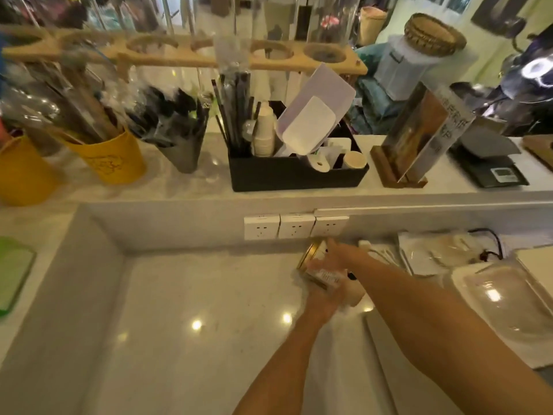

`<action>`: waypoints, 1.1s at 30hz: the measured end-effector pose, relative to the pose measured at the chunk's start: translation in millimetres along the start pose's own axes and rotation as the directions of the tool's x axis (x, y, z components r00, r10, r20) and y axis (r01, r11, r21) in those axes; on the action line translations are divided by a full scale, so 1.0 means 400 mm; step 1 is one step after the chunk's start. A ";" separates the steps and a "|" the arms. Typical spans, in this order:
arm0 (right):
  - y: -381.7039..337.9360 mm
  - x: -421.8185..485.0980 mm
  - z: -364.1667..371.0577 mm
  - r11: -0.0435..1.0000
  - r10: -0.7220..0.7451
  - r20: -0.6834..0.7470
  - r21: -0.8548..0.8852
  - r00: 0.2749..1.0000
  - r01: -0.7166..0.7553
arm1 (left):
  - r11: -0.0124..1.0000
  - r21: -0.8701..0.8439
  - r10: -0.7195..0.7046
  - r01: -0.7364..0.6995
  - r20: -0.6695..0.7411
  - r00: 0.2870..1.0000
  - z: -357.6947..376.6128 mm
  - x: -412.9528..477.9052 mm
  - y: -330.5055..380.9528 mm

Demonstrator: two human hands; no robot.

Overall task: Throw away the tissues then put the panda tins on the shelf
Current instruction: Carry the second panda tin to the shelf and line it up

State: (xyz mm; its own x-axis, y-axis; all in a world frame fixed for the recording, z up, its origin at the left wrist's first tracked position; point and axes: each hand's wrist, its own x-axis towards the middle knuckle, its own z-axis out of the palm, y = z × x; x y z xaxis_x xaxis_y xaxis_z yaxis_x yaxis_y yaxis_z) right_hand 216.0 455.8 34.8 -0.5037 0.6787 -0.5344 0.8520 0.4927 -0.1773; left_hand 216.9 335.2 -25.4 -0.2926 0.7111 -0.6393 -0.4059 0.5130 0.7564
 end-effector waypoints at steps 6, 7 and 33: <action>0.011 0.011 0.008 0.999 0.035 -0.037 0.037 0.999 -0.034 | 0.999 0.034 0.009 -0.006 -0.105 0.994 0.024 -0.023 0.026; 0.013 0.008 0.006 0.998 0.039 -0.045 0.047 0.998 -0.037 | 0.999 0.041 0.038 -0.035 -0.075 0.996 0.022 -0.044 0.039; 0.400 -1.398 0.679 -0.264 0.668 -0.139 0.874 0.731 0.407 | 0.843 0.324 0.060 -0.430 0.737 0.674 0.233 -0.992 -0.552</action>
State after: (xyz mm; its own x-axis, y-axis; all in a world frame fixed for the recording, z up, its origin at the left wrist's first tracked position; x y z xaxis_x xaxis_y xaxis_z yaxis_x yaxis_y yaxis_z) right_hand 672.7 7.3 80.8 0.1808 0.9010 -0.3943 -0.3054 -0.3297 -0.8933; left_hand 503.4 -15.4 74.0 0.4164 0.8639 -0.2833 0.0647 0.2826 0.9570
